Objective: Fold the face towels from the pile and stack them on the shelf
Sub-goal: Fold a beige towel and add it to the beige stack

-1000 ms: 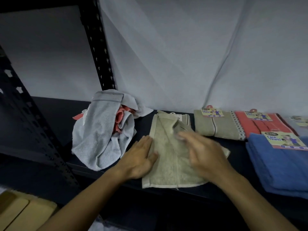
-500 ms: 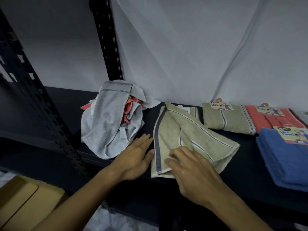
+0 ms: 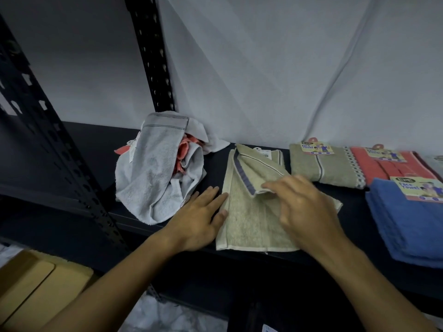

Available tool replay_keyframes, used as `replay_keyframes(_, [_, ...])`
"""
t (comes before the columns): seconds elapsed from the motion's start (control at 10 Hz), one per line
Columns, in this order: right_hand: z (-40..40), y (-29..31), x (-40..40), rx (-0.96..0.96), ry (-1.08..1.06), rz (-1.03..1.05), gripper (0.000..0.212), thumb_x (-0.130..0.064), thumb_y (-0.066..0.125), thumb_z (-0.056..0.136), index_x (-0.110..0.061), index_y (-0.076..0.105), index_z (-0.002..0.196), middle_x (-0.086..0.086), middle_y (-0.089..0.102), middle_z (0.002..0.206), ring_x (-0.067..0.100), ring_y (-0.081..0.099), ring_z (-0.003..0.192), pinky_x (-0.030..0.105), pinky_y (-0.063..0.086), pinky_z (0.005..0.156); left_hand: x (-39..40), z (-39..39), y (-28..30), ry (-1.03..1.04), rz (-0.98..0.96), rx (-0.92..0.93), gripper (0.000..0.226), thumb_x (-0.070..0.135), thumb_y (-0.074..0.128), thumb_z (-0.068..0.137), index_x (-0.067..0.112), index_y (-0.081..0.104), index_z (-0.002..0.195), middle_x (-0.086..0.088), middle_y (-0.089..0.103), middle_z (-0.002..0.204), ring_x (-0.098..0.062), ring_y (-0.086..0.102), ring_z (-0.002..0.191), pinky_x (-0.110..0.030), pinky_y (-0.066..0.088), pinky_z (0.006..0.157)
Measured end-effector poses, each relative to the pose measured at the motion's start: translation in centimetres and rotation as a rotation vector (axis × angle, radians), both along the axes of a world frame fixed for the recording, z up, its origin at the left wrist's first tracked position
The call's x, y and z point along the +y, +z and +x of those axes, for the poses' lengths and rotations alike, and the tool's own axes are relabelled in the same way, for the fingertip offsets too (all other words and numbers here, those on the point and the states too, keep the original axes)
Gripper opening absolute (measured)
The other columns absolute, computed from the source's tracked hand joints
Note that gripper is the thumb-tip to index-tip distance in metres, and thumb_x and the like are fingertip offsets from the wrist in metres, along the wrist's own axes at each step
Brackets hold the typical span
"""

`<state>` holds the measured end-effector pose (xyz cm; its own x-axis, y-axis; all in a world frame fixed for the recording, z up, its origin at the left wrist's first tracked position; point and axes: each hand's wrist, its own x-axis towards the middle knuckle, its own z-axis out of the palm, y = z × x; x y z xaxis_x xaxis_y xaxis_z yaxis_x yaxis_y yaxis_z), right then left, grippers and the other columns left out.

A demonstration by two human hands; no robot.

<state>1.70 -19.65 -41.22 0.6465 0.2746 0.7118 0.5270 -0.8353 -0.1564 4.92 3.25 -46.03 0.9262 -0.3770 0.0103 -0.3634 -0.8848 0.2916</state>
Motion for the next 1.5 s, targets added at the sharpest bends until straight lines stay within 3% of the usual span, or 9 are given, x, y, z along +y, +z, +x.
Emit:
replay_keyframes(0.1, [-0.6,0.2,-0.8,-0.097,-0.086,-0.052,0.039,0.001,0.042,0.071,-0.009,0.073,0.092,0.001,0.065,0.083,0.023,0.057,0.077,0.026,0.044,0.052,-0.2,-0.1,-0.3,0.002,0.036,-0.027,0.056,0.046,0.021,0.105,0.027,0.014,0.158,0.004,0.006,0.166,-0.006,-0.005,0.150,-0.030,-0.006,0.122])
replay_keyframes(0.3, [-2.8,-3.9,2.6,0.156,0.063,-0.103,0.036,-0.012,0.044,0.081,-0.020,0.073,0.101,-0.010,0.063,0.087,0.011,0.055,0.078,0.025,0.050,0.055,0.3,0.3,0.6,-0.018,-0.011,0.052,0.056,0.046,0.026,0.105,0.027,0.016,0.158,0.006,0.007,0.165,-0.003,-0.005,0.149,-0.028,-0.003,0.122])
replay_keyframes(0.4, [-2.9,-4.3,3.4,0.227,0.050,0.025,0.029,-0.015,0.048,0.086,-0.019,0.072,0.102,-0.010,0.061,0.091,0.009,0.058,0.077,0.023,0.050,0.055,1.1,0.4,1.4,-0.048,0.012,0.105,0.059,0.049,0.029,0.104,0.030,0.013,0.158,0.012,0.003,0.164,0.006,-0.009,0.144,-0.020,-0.004,0.117])
replay_keyframes(0.5, [-3.1,-4.0,3.7,0.248,0.017,0.052,0.037,-0.021,0.038,0.090,-0.016,0.071,0.105,-0.009,0.062,0.091,0.007,0.060,0.073,0.019,0.048,0.055,1.7,0.4,1.4,-0.088,0.045,0.131,0.060,0.052,0.026,0.104,0.034,0.007,0.158,0.017,-0.004,0.163,0.012,-0.017,0.137,-0.015,-0.010,0.111])
replay_keyframes(0.7, [-3.6,-3.9,4.2,0.260,-0.043,-0.257,0.040,-0.023,0.045,0.077,-0.020,0.067,0.110,-0.004,0.060,0.084,0.016,0.056,0.071,0.027,0.046,0.047,1.9,0.2,0.1,-0.117,0.056,0.026,0.062,0.054,0.019,0.102,0.031,0.005,0.158,0.014,-0.005,0.164,0.008,-0.018,0.143,-0.009,-0.018,0.108])
replay_keyframes(0.8, [-2.9,-4.0,4.6,0.182,-0.044,-0.295,0.027,-0.022,0.052,0.079,-0.020,0.072,0.097,-0.003,0.060,0.081,0.017,0.054,0.076,0.028,0.047,0.052,1.9,0.2,-0.1,-0.114,0.065,0.009,0.062,0.053,0.018,0.102,0.030,0.006,0.158,0.013,-0.005,0.164,0.006,-0.017,0.145,-0.011,-0.016,0.111])
replay_keyframes(1.0, [-2.6,-3.8,4.8,0.005,0.056,0.008,0.032,-0.012,0.045,0.089,-0.010,0.073,0.106,-0.002,0.066,0.082,0.014,0.059,0.074,0.026,0.048,0.050,2.1,0.7,0.2,-0.170,0.094,0.108,0.065,0.053,0.013,0.101,0.026,-0.004,0.157,0.010,-0.014,0.164,0.001,-0.022,0.145,-0.024,-0.012,0.120])
replay_keyframes(1.3, [-2.5,-5.6,4.9,0.110,0.108,-0.286,0.034,-0.013,0.045,0.079,-0.015,0.071,0.100,-0.003,0.059,0.086,0.016,0.054,0.076,0.026,0.046,0.055,2.3,0.8,0.3,-0.188,0.124,0.097,0.061,0.045,0.015,0.105,0.022,-0.006,0.157,0.009,-0.015,0.163,0.002,-0.023,0.144,-0.013,-0.019,0.112])
replay_keyframes(1.5, [-3.0,-5.1,5.0,0.171,0.126,-0.346,0.022,-0.023,0.051,0.088,-0.015,0.068,0.101,-0.003,0.057,0.088,0.015,0.051,0.079,0.027,0.040,0.062,2.3,0.7,0.3,-0.187,0.128,0.092,0.060,0.044,0.014,0.105,0.021,-0.006,0.157,0.009,-0.015,0.163,0.002,-0.023,0.145,-0.014,-0.018,0.112])
